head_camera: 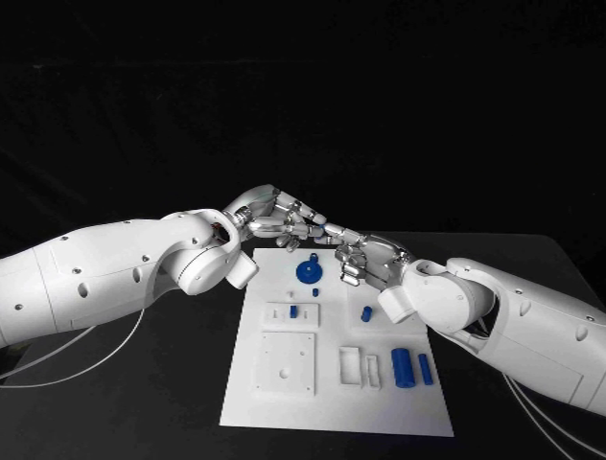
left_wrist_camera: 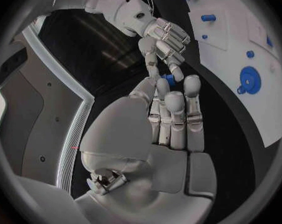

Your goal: Assemble the parts on the task board

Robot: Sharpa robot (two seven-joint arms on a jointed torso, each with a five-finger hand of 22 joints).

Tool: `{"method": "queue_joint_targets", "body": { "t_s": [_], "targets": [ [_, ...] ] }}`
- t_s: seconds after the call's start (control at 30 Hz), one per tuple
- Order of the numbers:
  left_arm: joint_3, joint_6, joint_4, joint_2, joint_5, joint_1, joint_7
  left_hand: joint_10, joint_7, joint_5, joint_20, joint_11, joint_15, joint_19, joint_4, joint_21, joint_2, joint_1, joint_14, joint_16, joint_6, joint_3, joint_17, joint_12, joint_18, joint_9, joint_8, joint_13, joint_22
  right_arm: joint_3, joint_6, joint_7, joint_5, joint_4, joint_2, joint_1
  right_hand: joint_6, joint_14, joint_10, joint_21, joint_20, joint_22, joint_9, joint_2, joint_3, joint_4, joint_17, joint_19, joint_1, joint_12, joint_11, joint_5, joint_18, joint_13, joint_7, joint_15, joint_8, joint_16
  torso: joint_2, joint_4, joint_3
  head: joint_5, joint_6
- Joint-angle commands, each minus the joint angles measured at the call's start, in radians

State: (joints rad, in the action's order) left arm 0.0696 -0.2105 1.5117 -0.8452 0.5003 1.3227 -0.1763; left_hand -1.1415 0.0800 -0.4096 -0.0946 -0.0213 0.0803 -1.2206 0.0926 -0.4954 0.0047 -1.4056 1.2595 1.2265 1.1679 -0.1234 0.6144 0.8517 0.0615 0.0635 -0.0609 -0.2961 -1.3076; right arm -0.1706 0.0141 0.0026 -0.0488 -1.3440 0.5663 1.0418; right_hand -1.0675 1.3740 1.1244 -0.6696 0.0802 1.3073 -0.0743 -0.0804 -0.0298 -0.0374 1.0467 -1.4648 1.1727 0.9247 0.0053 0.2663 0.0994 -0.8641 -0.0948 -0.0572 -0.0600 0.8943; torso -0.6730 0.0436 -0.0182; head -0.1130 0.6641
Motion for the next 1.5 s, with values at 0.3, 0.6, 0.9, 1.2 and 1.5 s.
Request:
{"method": "queue_joint_targets", "body": {
  "t_s": [0.3,0.6,0.9,1.2,1.5],
  "targets": [
    [-0.001,0.015,-0.001,0.004,-0.01,0.002,-0.006,-0.009,-0.002,-0.005,-0.001,-0.002,-0.002,-0.005,0.007,-0.001,0.002,0.01,0.008,-0.005,0.004,0.0,0.002,-0.006,0.008,0.001,-0.002,-0.001,-0.018,-0.002,-0.022,0.015,0.004,-0.001,-0.002,-0.001,-0.008,0.0,0.002,-0.004,0.001,0.079,0.0,-0.004,0.004,0.003,0.001,-0.031,-0.009,0.003,-0.004,-0.007,0.004,-0.002,-0.001,-0.005,-0.003,0.005,0.0,-0.0002,0.0002,0.002,-0.001],
    [-0.001,0.013,-0.002,0.004,-0.011,0.002,-0.005,-0.009,-0.001,-0.005,-0.001,-0.002,-0.002,-0.006,0.008,0.0,0.002,0.01,0.009,-0.006,0.003,0.0,0.002,-0.006,0.008,0.001,-0.002,-0.001,-0.018,-0.002,-0.02,0.016,0.004,-0.001,-0.002,-0.001,-0.017,0.0,0.002,-0.006,0.001,0.079,-0.001,-0.004,0.005,0.002,0.002,-0.031,-0.007,0.002,-0.004,-0.005,0.004,-0.003,0.0,-0.005,-0.004,0.005,0.0,-0.0001,0.0002,0.001,-0.002],
    [-0.001,0.012,-0.004,0.005,-0.015,0.002,-0.004,-0.05,0.0,-0.005,-0.002,0.0,-0.002,-0.015,0.007,0.016,-0.004,0.013,0.022,-0.032,0.001,-0.009,0.001,-0.119,0.009,0.001,-0.002,0.047,-0.017,-0.003,-0.02,0.018,0.004,-0.001,-0.001,-0.001,-0.019,0.0,0.002,-0.007,0.001,0.079,-0.002,-0.003,0.004,0.002,0.002,-0.031,-0.008,0.002,-0.004,-0.006,0.003,-0.004,0.0,-0.005,-0.003,0.005,0.0,-0.0004,0.0004,0.001,-0.001],
    [-0.001,0.014,-0.006,0.005,-0.02,0.002,0.001,-0.116,0.005,-0.005,0.008,0.016,-0.013,-0.018,-0.001,0.027,-0.019,0.014,0.024,-0.046,-0.003,-0.04,0.005,-0.401,0.017,0.001,-0.002,0.17,-0.017,-0.004,-0.021,0.019,0.004,-0.001,-0.002,-0.001,-0.02,0.0,0.002,-0.006,0.002,0.079,-0.002,-0.002,0.003,0.002,0.002,-0.03,-0.009,0.002,-0.004,-0.009,0.003,-0.004,0.0,-0.005,-0.003,0.004,0.0,-0.0002,0.0004,0.001,-0.001],
    [-0.001,0.016,-0.008,0.005,-0.022,0.002,0.006,-0.134,0.007,-0.005,0.013,0.024,-0.018,-0.015,-0.004,0.034,-0.023,0.009,0.019,-0.056,0.002,-0.039,0.002,-0.514,0.02,0.002,-0.002,0.202,-0.018,-0.004,-0.02,0.02,0.004,-0.001,-0.001,-0.001,-0.02,0.0,0.002,-0.006,0.002,0.079,-0.002,-0.002,0.003,0.002,0.002,-0.03,-0.009,0.002,-0.004,-0.009,0.003,-0.004,0.0,-0.005,-0.003,0.004,0.0,0.0,0.0008,0.0,-0.002]
  ]
}}
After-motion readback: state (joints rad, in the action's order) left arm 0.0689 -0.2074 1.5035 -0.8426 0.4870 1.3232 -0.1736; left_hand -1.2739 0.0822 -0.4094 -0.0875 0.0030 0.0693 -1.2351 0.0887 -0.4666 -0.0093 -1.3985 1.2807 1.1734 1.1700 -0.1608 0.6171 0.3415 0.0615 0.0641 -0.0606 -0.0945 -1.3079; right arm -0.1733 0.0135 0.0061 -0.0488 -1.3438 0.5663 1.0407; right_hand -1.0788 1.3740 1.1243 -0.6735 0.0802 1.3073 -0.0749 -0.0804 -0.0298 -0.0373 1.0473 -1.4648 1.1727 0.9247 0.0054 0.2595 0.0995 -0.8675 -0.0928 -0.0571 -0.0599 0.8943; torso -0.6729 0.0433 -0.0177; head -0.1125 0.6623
